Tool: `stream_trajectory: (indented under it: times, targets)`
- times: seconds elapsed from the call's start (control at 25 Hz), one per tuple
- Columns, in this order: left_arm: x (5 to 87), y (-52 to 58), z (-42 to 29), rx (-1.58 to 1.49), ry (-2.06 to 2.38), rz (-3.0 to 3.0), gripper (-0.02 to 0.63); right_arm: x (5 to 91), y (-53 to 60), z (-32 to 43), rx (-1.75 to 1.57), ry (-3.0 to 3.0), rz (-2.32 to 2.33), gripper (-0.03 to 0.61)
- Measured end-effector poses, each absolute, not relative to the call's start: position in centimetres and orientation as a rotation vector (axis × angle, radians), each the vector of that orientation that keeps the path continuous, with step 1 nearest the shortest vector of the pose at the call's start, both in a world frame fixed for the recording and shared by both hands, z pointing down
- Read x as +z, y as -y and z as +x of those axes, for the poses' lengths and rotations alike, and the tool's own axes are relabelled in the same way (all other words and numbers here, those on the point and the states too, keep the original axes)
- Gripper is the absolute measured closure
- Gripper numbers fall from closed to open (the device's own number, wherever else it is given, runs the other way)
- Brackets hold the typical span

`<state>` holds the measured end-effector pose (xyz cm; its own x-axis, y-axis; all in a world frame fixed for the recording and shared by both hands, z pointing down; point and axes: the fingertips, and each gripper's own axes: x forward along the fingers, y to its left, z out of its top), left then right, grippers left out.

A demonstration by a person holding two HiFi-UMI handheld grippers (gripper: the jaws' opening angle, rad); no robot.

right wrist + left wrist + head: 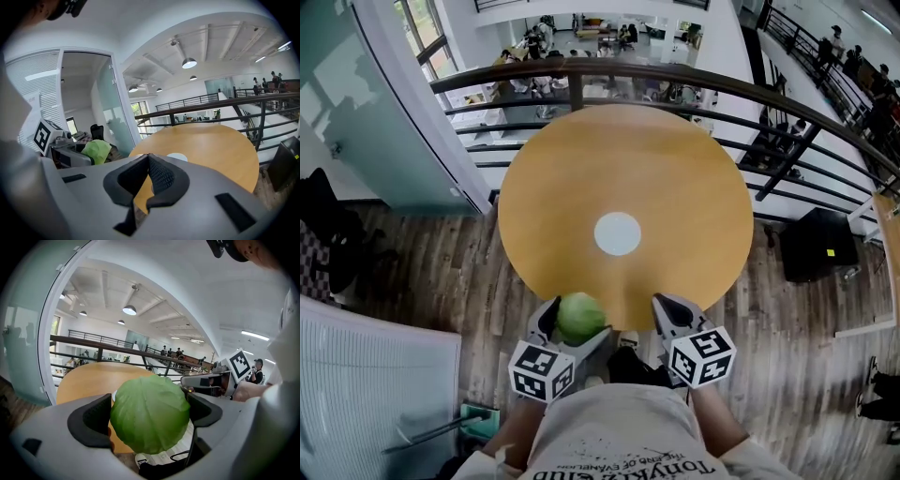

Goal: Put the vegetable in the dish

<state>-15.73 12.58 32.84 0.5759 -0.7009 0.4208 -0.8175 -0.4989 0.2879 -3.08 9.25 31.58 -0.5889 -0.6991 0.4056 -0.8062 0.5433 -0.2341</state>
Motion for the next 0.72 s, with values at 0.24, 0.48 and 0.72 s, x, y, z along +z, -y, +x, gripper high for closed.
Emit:
stream_trajectory:
  times: [0.24, 0.48, 0.72]
  targets:
    - [31.8, -7.1, -14.3, 0.314, 1.262, 2.325, 0.121, 30.6, -3.3, -1.7, 0.574, 2.544, 1.200, 0.557]
    - [31.6, -3.6, -13.1, 0.302, 1.313, 2.286, 0.121, 30.7, 0.6, -0.4, 0.571, 2.558, 1.137, 0.557]
    - [31.8, -1.3, -12.1, 0.306, 1.341, 2.273, 0.121, 31.2, 2.9, 0.9, 0.578, 2.560, 1.113, 0.557]
